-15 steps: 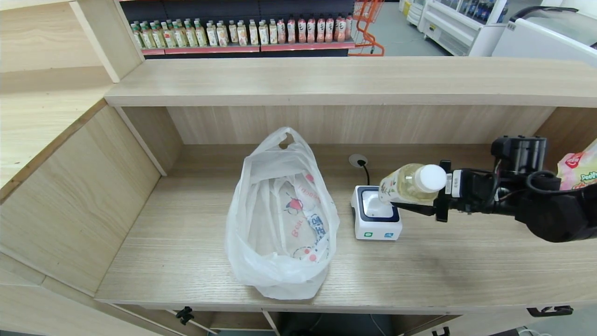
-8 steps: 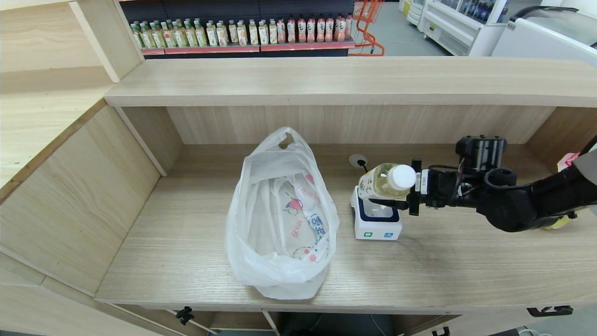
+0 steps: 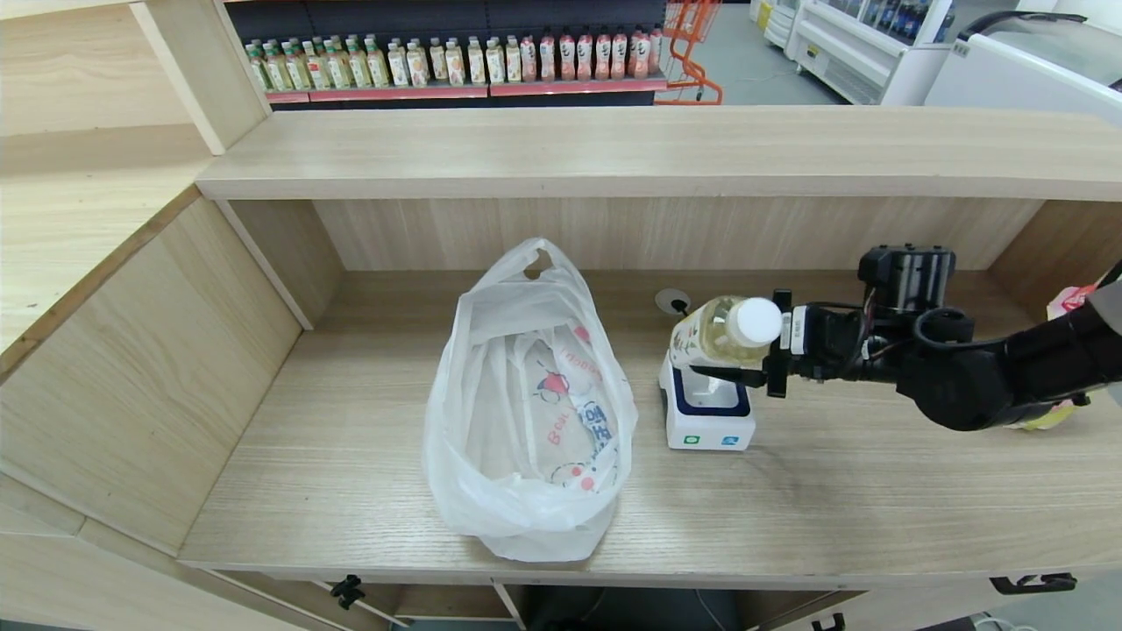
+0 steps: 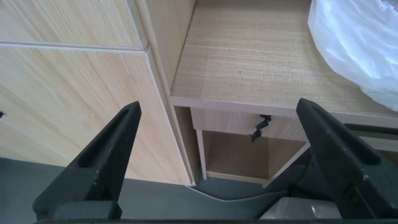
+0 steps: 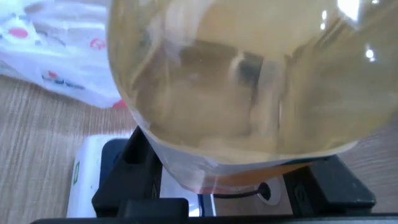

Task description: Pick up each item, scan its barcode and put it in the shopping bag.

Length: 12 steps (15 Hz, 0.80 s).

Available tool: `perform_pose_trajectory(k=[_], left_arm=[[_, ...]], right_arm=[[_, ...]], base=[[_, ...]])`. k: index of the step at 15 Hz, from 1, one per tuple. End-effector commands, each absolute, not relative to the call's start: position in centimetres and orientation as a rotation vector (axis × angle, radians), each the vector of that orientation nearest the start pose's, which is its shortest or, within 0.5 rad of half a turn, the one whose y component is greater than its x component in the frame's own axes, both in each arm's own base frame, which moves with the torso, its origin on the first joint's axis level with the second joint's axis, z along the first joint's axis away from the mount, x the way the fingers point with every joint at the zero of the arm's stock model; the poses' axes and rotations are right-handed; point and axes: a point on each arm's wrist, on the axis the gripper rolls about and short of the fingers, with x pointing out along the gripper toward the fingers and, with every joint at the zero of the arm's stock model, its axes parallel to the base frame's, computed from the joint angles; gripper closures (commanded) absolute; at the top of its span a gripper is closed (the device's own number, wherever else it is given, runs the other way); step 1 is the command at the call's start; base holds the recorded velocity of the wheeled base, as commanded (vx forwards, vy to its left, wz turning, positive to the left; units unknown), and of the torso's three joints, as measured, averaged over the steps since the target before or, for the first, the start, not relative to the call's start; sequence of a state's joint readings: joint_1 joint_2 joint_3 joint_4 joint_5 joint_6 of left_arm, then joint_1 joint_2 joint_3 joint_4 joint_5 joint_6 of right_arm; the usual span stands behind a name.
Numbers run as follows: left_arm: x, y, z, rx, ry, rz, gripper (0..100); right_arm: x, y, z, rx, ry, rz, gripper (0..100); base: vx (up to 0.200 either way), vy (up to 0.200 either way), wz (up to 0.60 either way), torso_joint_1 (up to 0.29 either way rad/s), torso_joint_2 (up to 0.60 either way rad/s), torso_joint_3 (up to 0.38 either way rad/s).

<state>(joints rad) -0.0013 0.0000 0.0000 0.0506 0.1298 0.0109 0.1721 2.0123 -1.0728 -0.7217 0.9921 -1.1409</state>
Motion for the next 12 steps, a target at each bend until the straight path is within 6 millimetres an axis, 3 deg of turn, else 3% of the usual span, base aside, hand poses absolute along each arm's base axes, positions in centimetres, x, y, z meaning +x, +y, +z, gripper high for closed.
perform_pose_trajectory(k=[1, 4, 6, 9, 12], left_arm=[[-2.3, 0.3, 7.0, 0.014, 0.051, 0.129, 0], [-2.3, 0.3, 7.0, 0.014, 0.051, 0.129, 0], [-2.3, 0.3, 7.0, 0.014, 0.051, 0.129, 0], [-2.3, 0.3, 7.0, 0.014, 0.051, 0.129, 0], [-2.3, 0.3, 7.0, 0.014, 0.053, 0.129, 0]], right_arm=[[36.0, 9.0, 19.0, -0.836, -0.49, 1.131, 100], [33.3, 9.9, 22.9, -0.516, -0.312, 1.079, 100], [32.4, 12.6, 23.4, -0.238, -0.144, 0.997, 100], [32.4, 17.4, 21.4, 0.084, 0.066, 0.899, 100], [32.9, 19.3, 18.4, 0.198, 0.21, 0.907, 100]], base=[[0.0, 0.0, 0.0, 0.0, 0.0, 0.0], [0.0, 0.0, 0.0, 0.0, 0.0, 0.0], [0.0, 0.0, 0.0, 0.0, 0.0, 0.0], [0.0, 0.0, 0.0, 0.0, 0.0, 0.0], [0.0, 0.0, 0.0, 0.0, 0.0, 0.0]])
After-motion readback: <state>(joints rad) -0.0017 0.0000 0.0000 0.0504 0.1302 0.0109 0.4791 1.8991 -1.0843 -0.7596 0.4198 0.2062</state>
